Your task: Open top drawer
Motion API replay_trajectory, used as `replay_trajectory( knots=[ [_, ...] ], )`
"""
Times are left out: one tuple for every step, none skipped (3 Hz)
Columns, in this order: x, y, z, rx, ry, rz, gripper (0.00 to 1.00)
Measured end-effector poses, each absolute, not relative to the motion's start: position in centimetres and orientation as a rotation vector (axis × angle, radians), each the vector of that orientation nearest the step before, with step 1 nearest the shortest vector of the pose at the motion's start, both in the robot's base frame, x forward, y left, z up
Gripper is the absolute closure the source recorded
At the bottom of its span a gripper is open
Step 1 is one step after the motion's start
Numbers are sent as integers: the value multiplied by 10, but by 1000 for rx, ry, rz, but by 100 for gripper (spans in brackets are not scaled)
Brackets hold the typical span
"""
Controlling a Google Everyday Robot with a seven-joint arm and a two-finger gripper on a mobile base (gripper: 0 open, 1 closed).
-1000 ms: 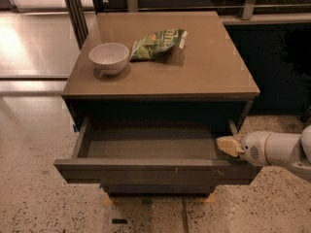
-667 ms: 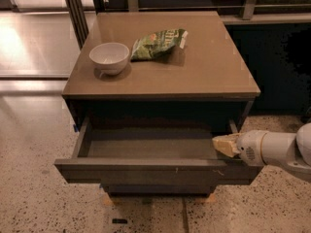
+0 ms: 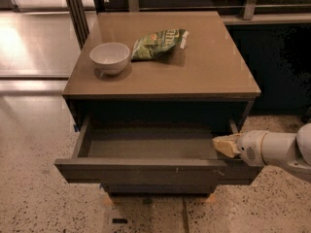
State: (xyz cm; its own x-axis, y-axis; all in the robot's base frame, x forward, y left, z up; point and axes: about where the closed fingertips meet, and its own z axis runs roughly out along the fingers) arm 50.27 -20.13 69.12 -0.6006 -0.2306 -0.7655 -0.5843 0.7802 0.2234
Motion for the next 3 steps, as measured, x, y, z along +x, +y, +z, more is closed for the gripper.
replay_trajectory(
  knots=[
    [503,-201,691,-602,2206,595,12],
    [503,-201,691,-603,2206,595,0],
    [503,-201,691,-603,2206,595,0]
  ],
)
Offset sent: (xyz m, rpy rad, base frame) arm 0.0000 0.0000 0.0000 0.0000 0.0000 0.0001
